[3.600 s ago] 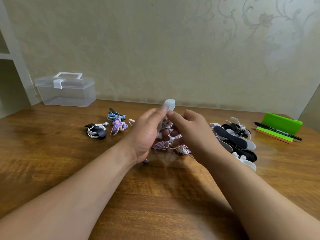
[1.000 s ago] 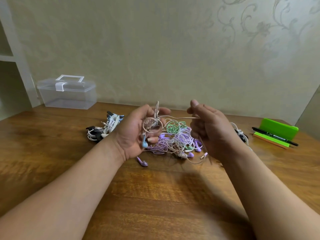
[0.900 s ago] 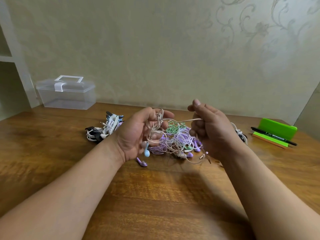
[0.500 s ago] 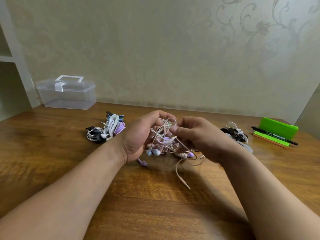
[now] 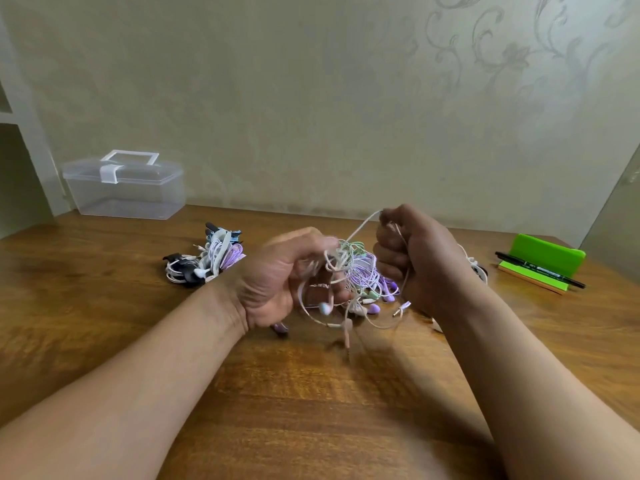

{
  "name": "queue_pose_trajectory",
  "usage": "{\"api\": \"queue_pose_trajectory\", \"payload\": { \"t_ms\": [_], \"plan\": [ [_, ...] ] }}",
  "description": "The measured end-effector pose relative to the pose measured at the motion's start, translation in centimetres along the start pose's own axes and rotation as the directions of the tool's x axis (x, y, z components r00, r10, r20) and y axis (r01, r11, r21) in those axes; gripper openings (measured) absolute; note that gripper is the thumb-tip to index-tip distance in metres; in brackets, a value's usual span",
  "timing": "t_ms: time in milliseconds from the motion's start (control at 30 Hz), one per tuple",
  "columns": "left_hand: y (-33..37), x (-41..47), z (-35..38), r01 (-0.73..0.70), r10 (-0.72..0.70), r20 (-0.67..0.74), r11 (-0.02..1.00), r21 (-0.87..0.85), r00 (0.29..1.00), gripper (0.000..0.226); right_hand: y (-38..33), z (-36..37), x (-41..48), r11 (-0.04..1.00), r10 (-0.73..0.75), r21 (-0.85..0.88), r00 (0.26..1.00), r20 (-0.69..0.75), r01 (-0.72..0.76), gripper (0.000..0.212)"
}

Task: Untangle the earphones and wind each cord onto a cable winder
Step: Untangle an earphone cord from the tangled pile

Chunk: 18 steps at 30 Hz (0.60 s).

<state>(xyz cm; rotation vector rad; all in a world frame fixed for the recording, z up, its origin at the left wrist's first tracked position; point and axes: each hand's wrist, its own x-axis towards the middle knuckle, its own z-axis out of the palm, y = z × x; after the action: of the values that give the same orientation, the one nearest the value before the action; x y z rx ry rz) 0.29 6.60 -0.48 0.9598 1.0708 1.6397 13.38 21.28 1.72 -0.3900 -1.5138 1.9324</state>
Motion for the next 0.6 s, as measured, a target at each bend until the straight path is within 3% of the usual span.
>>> {"api": "queue_pose_trajectory", "payload": {
  "t_ms": [33, 133, 300, 400, 467, 533, 600],
  "plan": [
    [-0.2, 0.2, -0.1, 0.017, -0.017, -0.014, 1.000, 0.014, 1.000, 0.012, 0.1, -0.1, 0.0, 1.000, -0.020, -0.005, 0.999, 0.028, 0.020, 0.029],
    [-0.3, 0.2, -0.6, 0.082, -0.084, 0.019, 0.991, 0.104, 0.996, 0.042, 0.0, -0.2, 0.2, 0.995, -0.093, 0.054, 0.994, 0.060, 0.089, 0.034],
    [0.0, -0.1, -0.5, 0.061, -0.093, 0.133, 0.972, 0.227, 0.987, 0.025, -0.9, -0.8, 0.8, 0.919, -0.081, 0.374, 0.990, -0.118, 0.120, 0.026],
    [-0.2, 0.0, -0.2, 0.029, -0.057, 0.089, 0.957, 0.290, 0.994, 0.018, -1.7, -1.7, 0.7, 0.825, -0.005, 0.563, 0.997, -0.078, 0.048, 0.030],
    [-0.3, 0.1, 0.0, -0.004, -0.002, 0.022, 0.958, 0.285, 1.000, 0.009, -1.9, -2.1, 0.7, 0.884, 0.040, 0.466, 0.998, -0.048, -0.013, 0.029],
    [-0.1, 0.1, 0.0, -0.041, 0.058, -0.059, 0.964, 0.263, 0.997, 0.006, -1.2, -2.1, 0.9, 0.991, 0.041, 0.132, 0.993, -0.110, -0.026, 0.019],
    [0.0, 0.3, 0.0, -0.074, 0.105, -0.129, 0.971, 0.226, 0.986, 0.005, -0.3, -1.7, 0.7, 0.979, -0.003, -0.204, 0.996, -0.087, -0.015, 0.010]
  ]
}}
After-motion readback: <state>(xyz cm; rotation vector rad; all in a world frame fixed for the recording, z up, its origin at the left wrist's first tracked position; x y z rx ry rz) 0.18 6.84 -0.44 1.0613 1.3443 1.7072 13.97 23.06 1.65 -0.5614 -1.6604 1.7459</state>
